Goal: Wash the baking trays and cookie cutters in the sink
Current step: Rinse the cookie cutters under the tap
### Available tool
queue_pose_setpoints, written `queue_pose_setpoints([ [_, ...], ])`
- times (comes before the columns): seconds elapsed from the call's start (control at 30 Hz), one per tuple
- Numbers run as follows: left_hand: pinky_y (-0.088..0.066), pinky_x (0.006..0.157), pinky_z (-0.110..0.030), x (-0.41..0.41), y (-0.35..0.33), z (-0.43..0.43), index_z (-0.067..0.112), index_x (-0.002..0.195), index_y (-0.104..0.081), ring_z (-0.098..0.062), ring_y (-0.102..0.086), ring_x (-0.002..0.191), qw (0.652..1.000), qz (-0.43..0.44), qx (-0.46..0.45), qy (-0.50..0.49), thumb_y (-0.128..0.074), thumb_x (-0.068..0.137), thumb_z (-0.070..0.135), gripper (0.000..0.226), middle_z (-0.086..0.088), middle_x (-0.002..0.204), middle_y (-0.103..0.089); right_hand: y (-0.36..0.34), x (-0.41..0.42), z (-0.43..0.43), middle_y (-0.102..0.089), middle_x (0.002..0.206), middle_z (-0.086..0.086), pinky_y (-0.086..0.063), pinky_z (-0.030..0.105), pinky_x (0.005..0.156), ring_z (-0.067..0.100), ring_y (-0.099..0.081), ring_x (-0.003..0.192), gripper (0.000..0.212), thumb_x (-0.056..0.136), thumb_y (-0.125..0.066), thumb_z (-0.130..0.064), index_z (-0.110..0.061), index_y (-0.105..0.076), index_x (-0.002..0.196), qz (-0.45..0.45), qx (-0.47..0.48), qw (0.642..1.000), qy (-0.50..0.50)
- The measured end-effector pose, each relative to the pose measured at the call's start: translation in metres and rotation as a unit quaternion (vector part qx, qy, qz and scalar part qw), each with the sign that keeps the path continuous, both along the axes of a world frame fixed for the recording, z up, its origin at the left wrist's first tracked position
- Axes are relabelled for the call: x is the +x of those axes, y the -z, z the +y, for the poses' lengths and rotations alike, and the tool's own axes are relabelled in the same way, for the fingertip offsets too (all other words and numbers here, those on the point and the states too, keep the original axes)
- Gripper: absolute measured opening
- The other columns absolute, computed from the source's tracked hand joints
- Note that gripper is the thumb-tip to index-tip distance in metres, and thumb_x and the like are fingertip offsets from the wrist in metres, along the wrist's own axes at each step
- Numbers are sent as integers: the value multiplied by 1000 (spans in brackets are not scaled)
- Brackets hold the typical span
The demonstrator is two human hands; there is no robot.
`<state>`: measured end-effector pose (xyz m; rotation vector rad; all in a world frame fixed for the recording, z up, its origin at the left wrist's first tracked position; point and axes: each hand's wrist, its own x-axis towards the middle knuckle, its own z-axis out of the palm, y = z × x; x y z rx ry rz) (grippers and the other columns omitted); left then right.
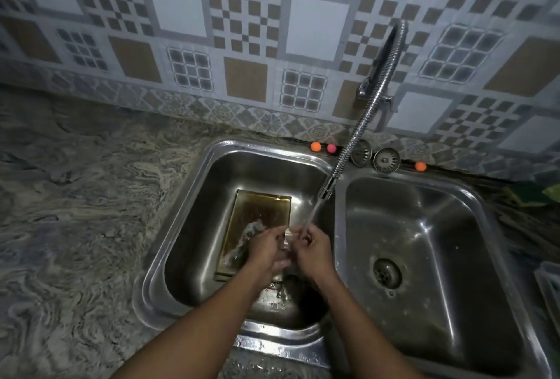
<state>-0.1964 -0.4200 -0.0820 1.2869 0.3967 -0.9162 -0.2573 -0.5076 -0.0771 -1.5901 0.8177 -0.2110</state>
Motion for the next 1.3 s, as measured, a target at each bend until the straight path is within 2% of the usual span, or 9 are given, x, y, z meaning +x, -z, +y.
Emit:
queue_pose_setpoints([
  [0.23,-47,46,-19,-9,-21,-6,8,120,-63,-16,-69,69,995,-26,-69,65,-65,91,11,29,-16,107,-73,-18,-30,2,-67,84,8,-52,26,63,15,-63,74,38,78,-59,16,-18,-55,95,-64,1,997,46],
  [0.47,-59,68,-30,-17,-30,-2,4,120,-63,-24,-69,78,985,-61,-123,102,-58,86,-11,37,-18,98,-74,-23,-31,-8,-74,88,14,-56,39,75,25,-69,78,11,92,-61,-15,-11,-72,94,-78,128,981,119],
  [0.53,-57,87,-37,-14,-29,6,10,123,-63,-27,-71,97,978,-89,-114,149,-61,87,-9,41,-10,112,-73,-22,-28,-10,-75,87,14,-55,39,72,24,-68,74,9,89,-65,-16,-12,-72,92,-51,130,982,127],
  [0.63,-57,91,-39,-11,-27,9,19,125,-64,-23,-70,103,969,-128,-73,200,-61,91,2,38,-6,114,-73,-28,-26,-9,-74,82,11,-54,34,68,20,-67,72,7,89,-64,-8,-12,-71,90,-58,70,989,116],
  [0.73,-54,88,-44,-3,-28,5,14,118,-70,-27,-67,91,977,-109,-71,169,-50,97,14,28,-16,107,-73,-33,-18,-6,-73,81,1,-56,27,64,12,-69,72,24,93,-56,-4,-22,-70,88,-62,-58,996,41],
  [0.83,-54,81,-45,1,-25,2,11,112,-72,-31,-67,89,982,-97,-76,146,-50,100,30,31,-16,108,-73,-26,-14,-3,-71,77,-1,-59,37,62,16,-69,70,21,86,-66,-9,-30,-68,83,-36,-126,991,24],
  [0.93,-47,58,-31,-5,-23,-3,6,109,-69,-23,-62,69,987,-92,-53,120,-49,101,35,36,-16,97,-74,-17,-17,-9,-61,82,-3,-51,20,61,10,-61,72,16,82,-74,-18,-32,-68,85,-20,-180,982,51],
  [1.03,-38,41,-22,-5,-26,-7,0,101,-69,-15,-56,49,990,-111,-20,87,-49,101,33,39,-11,69,-69,-19,-15,-11,-70,76,1,-47,22,59,11,-64,65,9,90,-67,-19,-22,-75,86,-14,-76,997,30],
  [1.3,-35,36,-19,-3,-30,-4,-5,92,-66,-12,-49,39,992,-54,-9,110,-59,97,18,24,-14,57,-62,-30,-10,-2,-56,52,12,-38,23,41,19,-48,41,24,93,-64,-22,-1,-67,83,-24,161,982,94],
])
